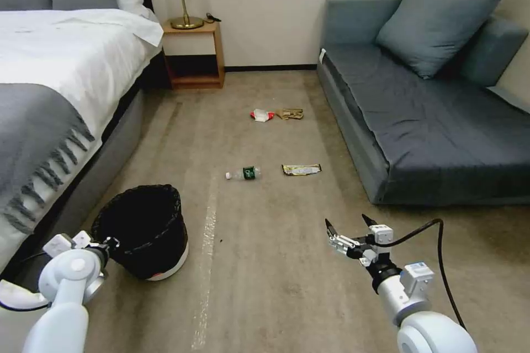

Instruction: Pick up the trash bin, then pick up the garbage on the floor and place it into the trash bin.

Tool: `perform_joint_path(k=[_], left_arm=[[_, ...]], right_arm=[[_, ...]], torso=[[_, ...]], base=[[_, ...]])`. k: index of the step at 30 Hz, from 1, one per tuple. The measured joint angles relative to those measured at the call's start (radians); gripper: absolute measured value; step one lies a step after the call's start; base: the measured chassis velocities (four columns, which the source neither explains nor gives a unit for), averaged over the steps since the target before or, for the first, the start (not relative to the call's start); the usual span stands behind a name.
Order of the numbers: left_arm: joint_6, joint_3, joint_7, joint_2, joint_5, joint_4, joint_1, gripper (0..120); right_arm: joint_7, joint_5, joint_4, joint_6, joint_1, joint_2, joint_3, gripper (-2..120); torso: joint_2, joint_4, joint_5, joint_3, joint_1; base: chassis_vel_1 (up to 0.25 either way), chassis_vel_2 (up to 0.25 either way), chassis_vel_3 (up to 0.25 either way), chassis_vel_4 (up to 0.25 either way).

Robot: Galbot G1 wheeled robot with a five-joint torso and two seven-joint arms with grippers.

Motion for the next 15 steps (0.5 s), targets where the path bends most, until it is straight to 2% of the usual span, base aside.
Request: perform_joint_path(k=[9,12,15], left_arm=[[-0.043,-0.006,0.047,-0.011,0.073,-0.011,0.030,4],[-0.090,-0.001,0.099,-0.022,0.207,-0.021,0.057,4],[-0.111,-0.001,0.114,-0.028,0.257,-0.034,0.075,4]], right_arm=[[0.000,-0.004,0.009,0.004,-0.017,0.001,0.000,100],[-0.002,-0.004,0.017,0.004,-0.023,-0.006,0.000,100],[-0.001,-0.004,0.021,0.002,-0.024,-0.009,0.001,100]], torso=[[0.000,-0.0004,-0.0010,0.000,0.000],[0.000,-0.0011,-0.0021,0.000,0.000],[0.000,-0.0013,-0.0031,0.000,0.000]], base=[[0.000,0.000,0.000,0.000],[0.000,0.000,0.000,0.000],[0.000,0.000,0.000,0.000]])
